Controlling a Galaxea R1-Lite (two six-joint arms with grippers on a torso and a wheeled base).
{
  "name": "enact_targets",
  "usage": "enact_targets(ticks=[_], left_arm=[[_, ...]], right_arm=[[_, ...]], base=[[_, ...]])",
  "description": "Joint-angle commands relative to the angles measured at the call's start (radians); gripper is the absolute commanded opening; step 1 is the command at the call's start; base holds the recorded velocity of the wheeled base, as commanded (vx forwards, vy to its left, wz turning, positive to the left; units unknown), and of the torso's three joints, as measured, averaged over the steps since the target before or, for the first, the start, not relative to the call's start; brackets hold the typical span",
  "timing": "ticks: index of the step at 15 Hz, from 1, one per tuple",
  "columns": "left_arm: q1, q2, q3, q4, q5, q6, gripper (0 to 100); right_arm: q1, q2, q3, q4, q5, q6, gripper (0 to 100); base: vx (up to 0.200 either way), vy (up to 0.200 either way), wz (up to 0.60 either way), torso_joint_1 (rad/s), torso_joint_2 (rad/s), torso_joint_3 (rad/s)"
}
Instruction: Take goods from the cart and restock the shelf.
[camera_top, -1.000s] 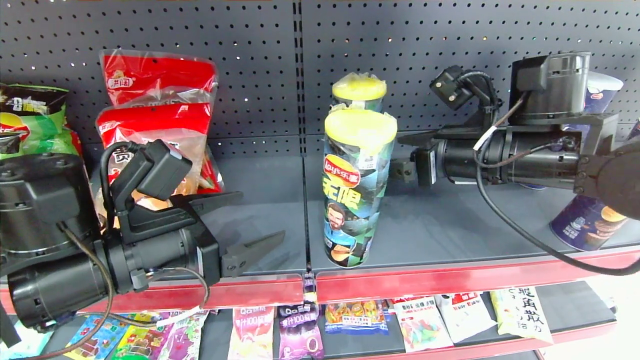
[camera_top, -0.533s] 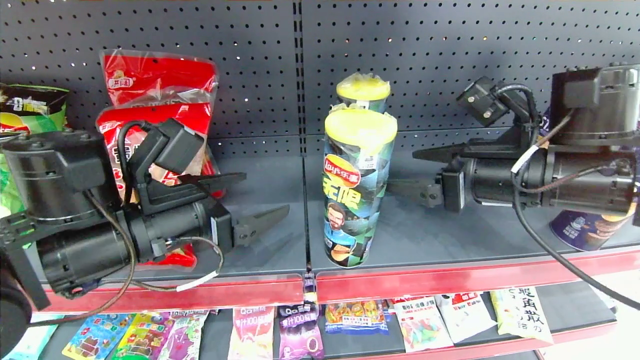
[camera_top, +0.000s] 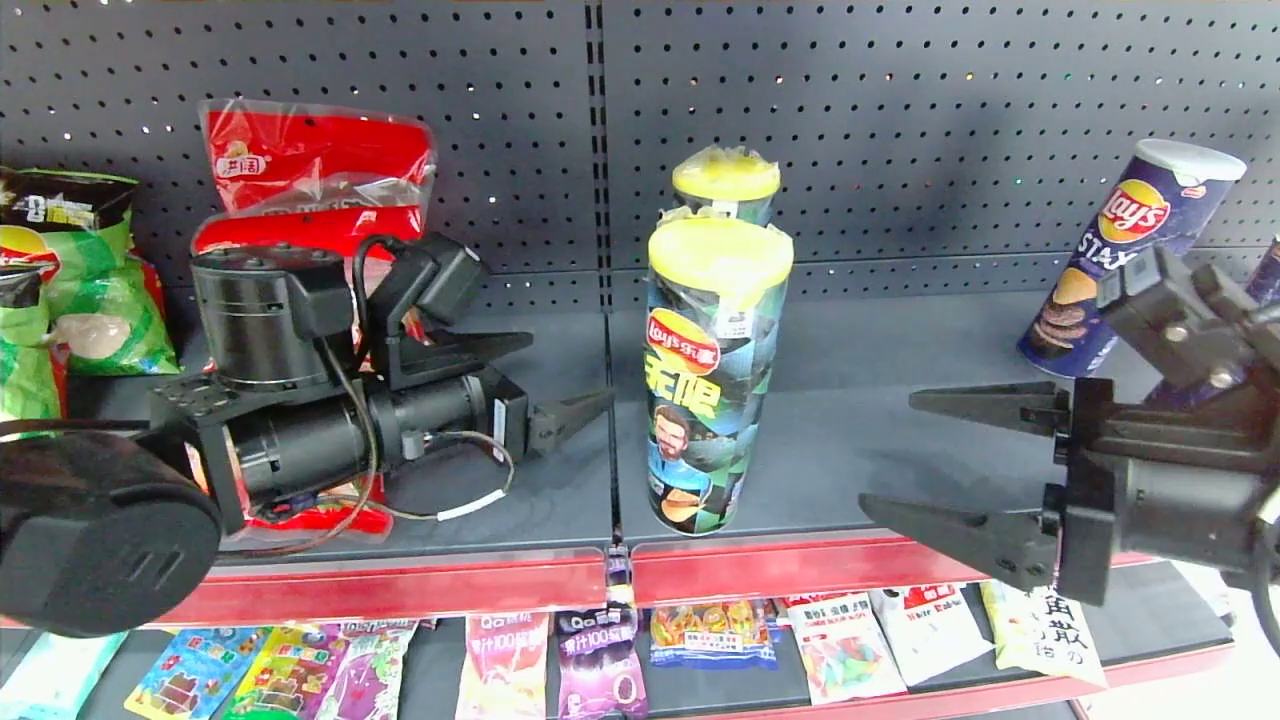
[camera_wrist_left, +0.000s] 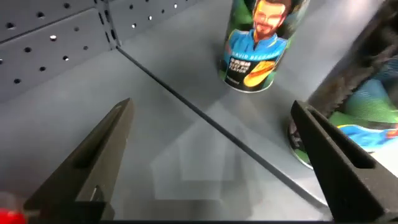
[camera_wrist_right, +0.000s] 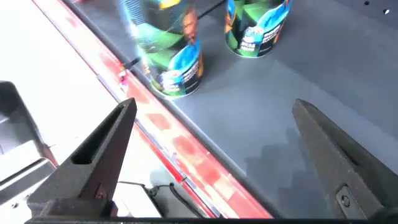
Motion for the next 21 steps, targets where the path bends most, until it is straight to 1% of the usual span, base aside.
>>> enact_targets(ticks=[1,2,3,6,10,14,17,21], left_arm=[[-0.002,0.081,-0.018,-0.003,-0.004,0.034,100],[-0.005,0.087,-0.021,-0.003,-0.006,0.039,100],[-0.023,0.102,-0.030,-0.006,-0.006,0.040,100],[-0.040,0.134,-0.041,-0.009,-0.006,0.042,100],[-0.057,0.142,-0.042,-0.009,-0.007,0.042,100],[-0.089,0.128,-0.028,-0.008,-0.009,0.042,100],[-0.089,0.121,-0.016,-0.008,-0.009,0.042,100],[-0.089,0.084,0.035,-0.008,-0.009,0.040,100]], right_arm=[[0.036,-0.078,0.027,0.001,0.001,0.000,100],[0.036,-0.081,0.028,0.001,-0.001,0.000,100],[0.034,-0.083,0.030,0.001,-0.004,0.000,100],[0.034,-0.083,0.018,0.001,-0.007,0.000,100],[0.034,-0.083,0.015,-0.001,-0.007,0.000,100],[0.034,-0.081,0.010,-0.001,-0.007,0.000,100],[0.034,-0.081,0.005,-0.001,-0.007,0.000,100],[0.034,-0.083,0.010,0.001,-0.007,0.000,100]], base=[[0.000,0.000,0.00,0.000,0.00,0.000],[0.000,0.000,0.00,0.000,0.00,0.000],[0.000,0.000,0.00,0.000,0.00,0.000],[0.000,0.000,0.00,0.000,0.00,0.000],[0.000,0.000,0.00,0.000,0.00,0.000],[0.000,0.000,0.00,0.000,0.00,0.000],[0.000,0.000,0.00,0.000,0.00,0.000],[0.000,0.000,0.00,0.000,0.00,0.000]])
